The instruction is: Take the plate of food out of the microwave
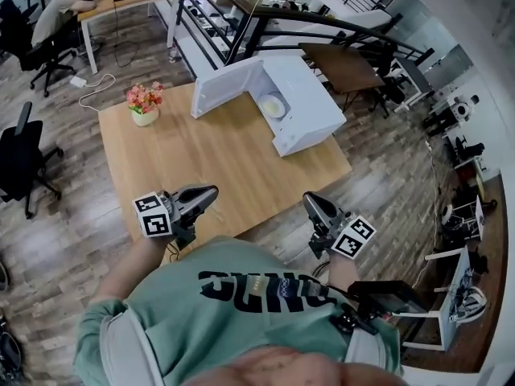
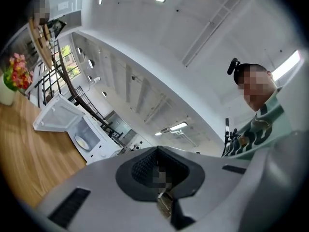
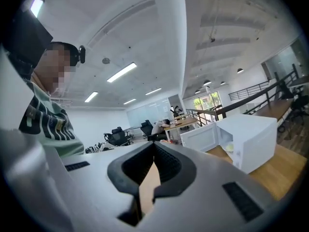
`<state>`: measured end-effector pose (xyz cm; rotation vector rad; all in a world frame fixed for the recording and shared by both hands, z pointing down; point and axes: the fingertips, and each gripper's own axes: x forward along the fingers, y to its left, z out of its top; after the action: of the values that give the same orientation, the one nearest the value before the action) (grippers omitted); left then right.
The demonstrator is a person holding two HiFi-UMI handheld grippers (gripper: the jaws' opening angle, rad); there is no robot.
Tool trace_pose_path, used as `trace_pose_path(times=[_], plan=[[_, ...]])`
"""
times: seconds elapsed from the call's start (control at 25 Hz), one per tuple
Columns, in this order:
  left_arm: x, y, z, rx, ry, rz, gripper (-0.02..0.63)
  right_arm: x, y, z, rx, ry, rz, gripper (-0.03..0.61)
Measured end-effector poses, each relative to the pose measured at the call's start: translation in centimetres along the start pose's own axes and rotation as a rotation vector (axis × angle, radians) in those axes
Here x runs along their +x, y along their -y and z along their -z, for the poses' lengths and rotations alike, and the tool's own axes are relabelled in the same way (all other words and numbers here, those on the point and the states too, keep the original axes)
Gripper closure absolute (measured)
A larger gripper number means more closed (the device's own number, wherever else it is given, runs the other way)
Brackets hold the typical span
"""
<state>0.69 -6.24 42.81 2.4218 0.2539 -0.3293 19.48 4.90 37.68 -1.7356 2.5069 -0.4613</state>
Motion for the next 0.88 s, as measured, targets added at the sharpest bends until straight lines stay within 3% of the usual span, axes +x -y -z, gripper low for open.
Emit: trace_pose_path(times=[0.2,0.56,0.72,0.88], plan=[[1.6,-1.0,-1.2,0.087,0.048,-0.154,0.609,2.9,4.3,-2.0,-0.016,0.008,-0.174,0.572],[6.8,-1.8,-0.2,0.107,0.174,-0.353,0.609,5.7,12.0,-1.9,-0.133,-0.055,-0.377,0.572],[6.0,-2.1,0.3,0.111,0.209,-0.444,0.609,9.2,12.6,-1.4,-0.124,-0.094,-0.479,0.572],[3.1,-2.6,0.2,0.108,0.227,-0.492,0.609,12.3,10.8,-0.7,-0.122,-0.132,-0.519,0.572]])
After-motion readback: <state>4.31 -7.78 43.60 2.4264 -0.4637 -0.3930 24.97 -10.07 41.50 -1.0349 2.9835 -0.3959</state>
